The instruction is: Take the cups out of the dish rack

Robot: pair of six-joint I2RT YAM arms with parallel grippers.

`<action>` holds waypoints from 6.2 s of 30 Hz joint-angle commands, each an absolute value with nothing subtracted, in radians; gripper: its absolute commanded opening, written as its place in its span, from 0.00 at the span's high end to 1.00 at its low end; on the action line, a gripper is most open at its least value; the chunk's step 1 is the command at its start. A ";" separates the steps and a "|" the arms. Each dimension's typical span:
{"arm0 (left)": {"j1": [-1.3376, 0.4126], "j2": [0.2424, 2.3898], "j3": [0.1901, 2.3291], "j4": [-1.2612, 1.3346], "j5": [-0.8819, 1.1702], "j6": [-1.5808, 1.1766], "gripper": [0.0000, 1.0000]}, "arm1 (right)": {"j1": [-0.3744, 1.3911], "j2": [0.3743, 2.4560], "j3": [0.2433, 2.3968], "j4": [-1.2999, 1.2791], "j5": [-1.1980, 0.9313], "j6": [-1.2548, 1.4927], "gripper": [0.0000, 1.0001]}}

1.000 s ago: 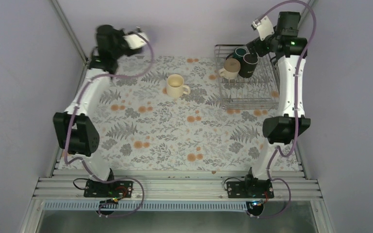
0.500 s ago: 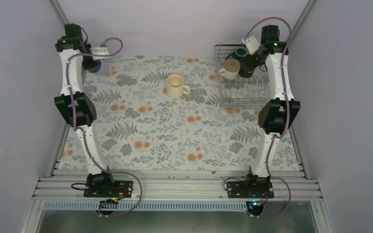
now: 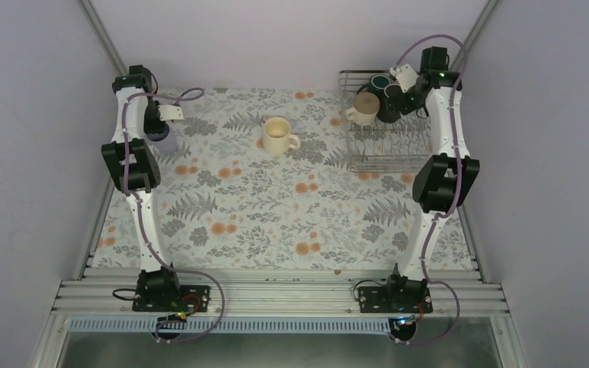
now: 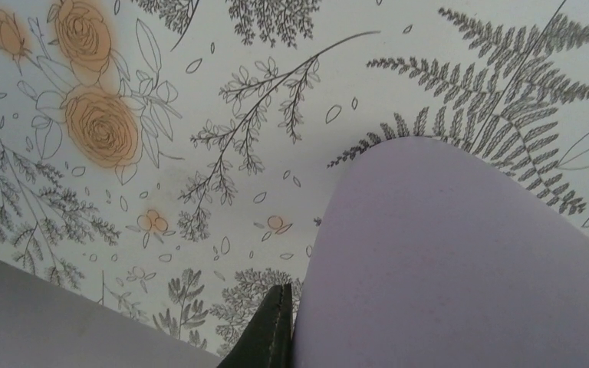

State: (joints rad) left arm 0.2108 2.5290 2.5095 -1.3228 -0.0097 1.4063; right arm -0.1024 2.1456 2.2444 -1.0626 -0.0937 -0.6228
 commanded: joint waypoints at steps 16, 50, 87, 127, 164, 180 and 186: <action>0.129 2.396 2.578 -1.343 0.045 1.428 0.00 | -0.162 2.104 2.219 -1.027 -0.199 -0.592 0.00; -0.205 1.548 1.366 0.305 0.451 0.508 0.00 | -0.225 2.383 2.437 -0.910 -0.394 -0.541 0.00; -0.254 1.562 1.268 0.364 0.426 0.519 0.00 | -0.184 1.941 2.008 -0.982 -0.309 -0.573 0.16; -0.254 1.222 1.008 0.188 0.491 0.587 0.00 | -0.095 1.671 1.243 -1.287 -0.115 -0.858 0.96; -0.245 1.261 0.996 0.189 0.470 0.636 0.00 | -0.150 2.125 2.206 -1.284 -0.225 -0.585 0.00; -0.227 1.302 0.984 0.220 0.502 0.622 0.00 | -0.197 2.080 2.075 -1.183 -0.233 -0.593 0.00; -0.227 1.308 0.975 0.231 0.508 0.619 0.00 | -0.257 2.076 2.107 -1.174 -0.245 -0.624 0.00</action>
State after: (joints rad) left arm -0.2317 1.3022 0.9894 0.1978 0.4816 0.6243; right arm -0.2066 2.1120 2.0750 -1.1961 -0.2382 -0.6033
